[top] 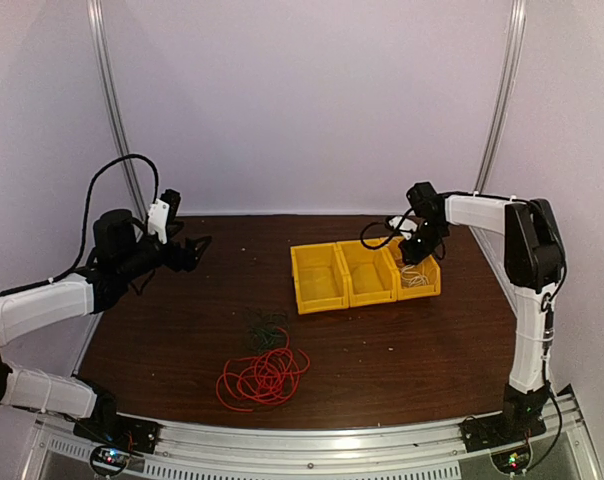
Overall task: Untangle the cables
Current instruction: Adjust the untangled cable in the bin.
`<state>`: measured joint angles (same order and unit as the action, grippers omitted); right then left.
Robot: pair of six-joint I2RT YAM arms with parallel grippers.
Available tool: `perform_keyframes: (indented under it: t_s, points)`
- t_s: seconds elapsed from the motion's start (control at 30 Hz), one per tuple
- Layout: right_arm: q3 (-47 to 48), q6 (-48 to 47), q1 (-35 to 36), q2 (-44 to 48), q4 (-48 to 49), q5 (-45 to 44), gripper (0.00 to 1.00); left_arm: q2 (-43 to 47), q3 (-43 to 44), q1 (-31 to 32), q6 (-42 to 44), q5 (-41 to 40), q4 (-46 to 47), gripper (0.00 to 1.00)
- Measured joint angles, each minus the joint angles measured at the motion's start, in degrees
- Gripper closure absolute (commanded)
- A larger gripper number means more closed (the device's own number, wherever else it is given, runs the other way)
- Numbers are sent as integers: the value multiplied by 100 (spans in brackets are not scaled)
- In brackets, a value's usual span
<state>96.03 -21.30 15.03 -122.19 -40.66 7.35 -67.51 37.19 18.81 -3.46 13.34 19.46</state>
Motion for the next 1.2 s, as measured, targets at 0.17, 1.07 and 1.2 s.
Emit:
perform_keyframes:
  t_s: [0.17,1.07,1.2]
  points:
    - [-2,-59,0,428,-289,0,75,-2,0,0,0,17,-2,10]
    - [1167,-52,11,-479,-704,173,99,0,0,0,0,72,-2,10]
    - [1054,-39,11,-479,-627,192,100,0,0,0,0,85,-2,10]
